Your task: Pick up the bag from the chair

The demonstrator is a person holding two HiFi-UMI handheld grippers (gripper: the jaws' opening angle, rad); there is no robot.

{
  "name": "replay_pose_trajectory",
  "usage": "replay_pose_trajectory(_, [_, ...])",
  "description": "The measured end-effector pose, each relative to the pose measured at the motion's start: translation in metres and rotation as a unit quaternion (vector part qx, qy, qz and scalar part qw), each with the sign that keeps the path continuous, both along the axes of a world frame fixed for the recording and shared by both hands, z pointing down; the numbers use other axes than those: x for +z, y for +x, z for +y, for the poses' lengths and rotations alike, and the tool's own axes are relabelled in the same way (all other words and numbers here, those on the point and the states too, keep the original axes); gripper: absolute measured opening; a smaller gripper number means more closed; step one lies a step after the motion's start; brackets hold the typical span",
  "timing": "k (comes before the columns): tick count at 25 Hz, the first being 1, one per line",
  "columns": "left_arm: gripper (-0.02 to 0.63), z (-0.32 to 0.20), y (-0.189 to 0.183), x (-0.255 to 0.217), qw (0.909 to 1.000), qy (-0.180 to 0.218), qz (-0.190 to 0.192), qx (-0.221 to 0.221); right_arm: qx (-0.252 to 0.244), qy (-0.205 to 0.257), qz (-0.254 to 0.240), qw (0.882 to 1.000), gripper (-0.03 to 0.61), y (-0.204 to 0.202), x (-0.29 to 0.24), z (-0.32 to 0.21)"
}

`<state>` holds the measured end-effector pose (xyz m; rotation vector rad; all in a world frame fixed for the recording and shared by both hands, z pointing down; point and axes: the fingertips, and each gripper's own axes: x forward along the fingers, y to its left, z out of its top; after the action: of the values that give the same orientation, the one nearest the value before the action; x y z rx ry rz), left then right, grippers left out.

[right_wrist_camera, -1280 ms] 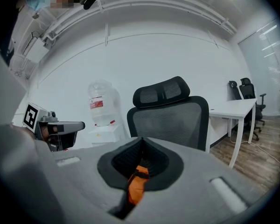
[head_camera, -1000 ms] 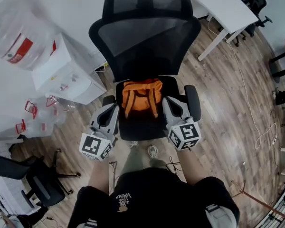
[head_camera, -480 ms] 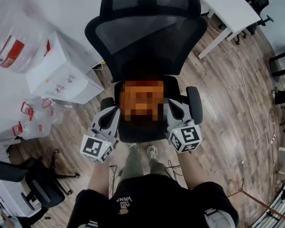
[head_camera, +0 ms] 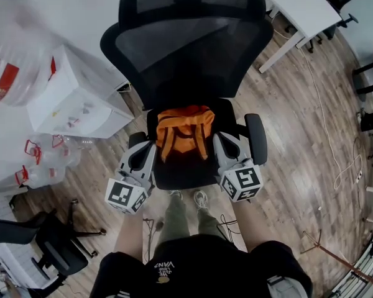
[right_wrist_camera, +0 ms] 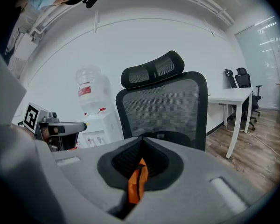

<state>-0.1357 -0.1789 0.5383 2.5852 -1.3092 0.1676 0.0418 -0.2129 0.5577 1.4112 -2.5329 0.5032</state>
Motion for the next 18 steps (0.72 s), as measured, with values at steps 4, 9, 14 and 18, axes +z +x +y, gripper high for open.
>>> replay_pose_trajectory(4, [0.006, -0.006, 0.0, 0.014, 0.9999, -0.01, -0.005, -0.002, -0.001, -0.008, 0.0, 1.0, -0.002, -0.002, 0.013, -0.005])
replay_pose_trajectory(9, [0.008, -0.015, -0.002, 0.031, 0.9996, -0.024, -0.013, -0.003, -0.005, -0.019, 0.003, 1.0, -0.002, -0.005, 0.029, -0.012])
replay_pose_trajectory(14, [0.008, -0.022, -0.001, 0.055, 0.9987, -0.049, -0.011, 0.004, -0.01, -0.033, 0.011, 0.999, -0.002, -0.011, 0.049, -0.016])
replay_pose_trajectory(18, [0.008, -0.026, 0.002, 0.07, 0.9977, -0.065, -0.012, 0.014, -0.012, -0.046, 0.013, 0.999, -0.002, -0.014, 0.063, -0.019])
